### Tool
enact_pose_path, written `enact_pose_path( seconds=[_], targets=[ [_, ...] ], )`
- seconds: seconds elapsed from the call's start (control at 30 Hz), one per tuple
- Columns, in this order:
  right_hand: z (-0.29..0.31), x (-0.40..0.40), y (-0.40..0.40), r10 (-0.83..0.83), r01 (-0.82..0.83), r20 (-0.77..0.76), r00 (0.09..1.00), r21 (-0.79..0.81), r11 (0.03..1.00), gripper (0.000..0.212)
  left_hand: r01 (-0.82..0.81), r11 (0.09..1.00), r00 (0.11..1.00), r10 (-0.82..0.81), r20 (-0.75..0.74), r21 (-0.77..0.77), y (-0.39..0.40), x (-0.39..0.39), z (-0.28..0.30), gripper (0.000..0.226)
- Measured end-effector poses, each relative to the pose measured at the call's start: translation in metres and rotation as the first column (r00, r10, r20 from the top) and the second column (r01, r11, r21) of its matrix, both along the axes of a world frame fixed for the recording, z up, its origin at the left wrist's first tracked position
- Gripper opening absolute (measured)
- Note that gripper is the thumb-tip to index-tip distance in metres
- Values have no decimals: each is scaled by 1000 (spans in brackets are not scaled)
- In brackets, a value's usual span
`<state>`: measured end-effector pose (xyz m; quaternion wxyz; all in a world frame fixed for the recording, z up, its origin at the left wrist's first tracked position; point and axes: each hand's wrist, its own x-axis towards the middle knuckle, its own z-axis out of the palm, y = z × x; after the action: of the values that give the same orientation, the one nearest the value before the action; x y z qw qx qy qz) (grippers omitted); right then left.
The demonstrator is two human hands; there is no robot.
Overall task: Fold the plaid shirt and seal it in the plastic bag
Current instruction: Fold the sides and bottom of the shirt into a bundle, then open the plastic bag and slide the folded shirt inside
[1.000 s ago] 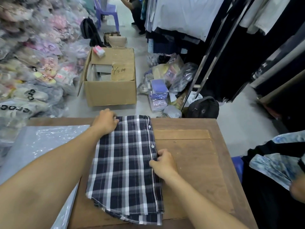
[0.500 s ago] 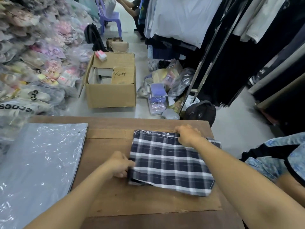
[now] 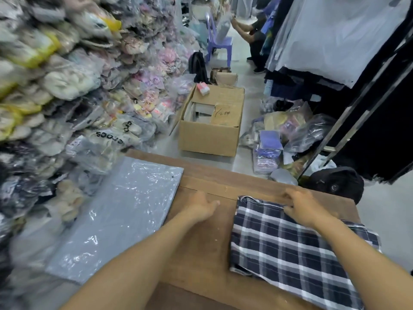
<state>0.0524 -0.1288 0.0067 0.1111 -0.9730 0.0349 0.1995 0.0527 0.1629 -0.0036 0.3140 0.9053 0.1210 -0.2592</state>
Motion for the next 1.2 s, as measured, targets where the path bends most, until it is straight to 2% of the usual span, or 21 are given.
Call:
enact_pose_path(
  seconds=[0.1,0.2,0.33,0.43,0.53,0.6,0.7,0.77,0.83,0.93,1.0,1.1,1.17,1.2],
  targets=[
    [6,11,38,71,-76,43,997,117,990,39,-37,971,977,-15,214,235,44,25,0,42],
    [7,20,78,144,-155,64,987,222,963,33,-95,946,965,11,263,311,84,46,-7,50],
    [1,37,138,195,-201,52,979,319,926,24,-172,932,968,101,229,318,128,61,-19,59],
    [-6,51,189,169,-172,42,985,391,904,15,-144,944,978,91,186,296,148,58,-31,62],
    [-17,61,237,125,-104,-20,992,440,892,19,-88,973,982,48,185,215,153,49,-43,81],
    [-21,66,261,63,-24,-72,995,447,894,6,-54,980,979,14,204,192,150,42,-46,95],
    [-35,74,285,-74,113,-102,992,450,886,24,33,972,982,-75,174,231,147,36,-52,94],
    [-45,77,291,-164,219,-150,975,511,831,17,83,966,988,-112,108,244,145,32,-56,80],
    [-55,82,292,-252,338,-226,941,590,733,17,86,976,989,-109,102,201,146,29,-57,59],
    [-48,84,294,-346,495,-355,868,676,546,21,96,991,977,-111,180,90,149,27,-53,38],
    [-44,86,291,-388,539,-388,836,711,452,19,123,989,949,-142,282,84,147,26,-48,28],
    [-39,92,283,-472,563,-377,797,745,357,18,123,957,888,-224,402,262,133,19,-35,33],
    [-31,96,278,-519,559,-349,780,762,327,17,133,906,869,-301,393,401,119,12,-24,34],
    [-27,99,275,-542,546,-322,777,773,324,16,129,896,873,-306,379,425,113,9,-20,32]
  ],
)
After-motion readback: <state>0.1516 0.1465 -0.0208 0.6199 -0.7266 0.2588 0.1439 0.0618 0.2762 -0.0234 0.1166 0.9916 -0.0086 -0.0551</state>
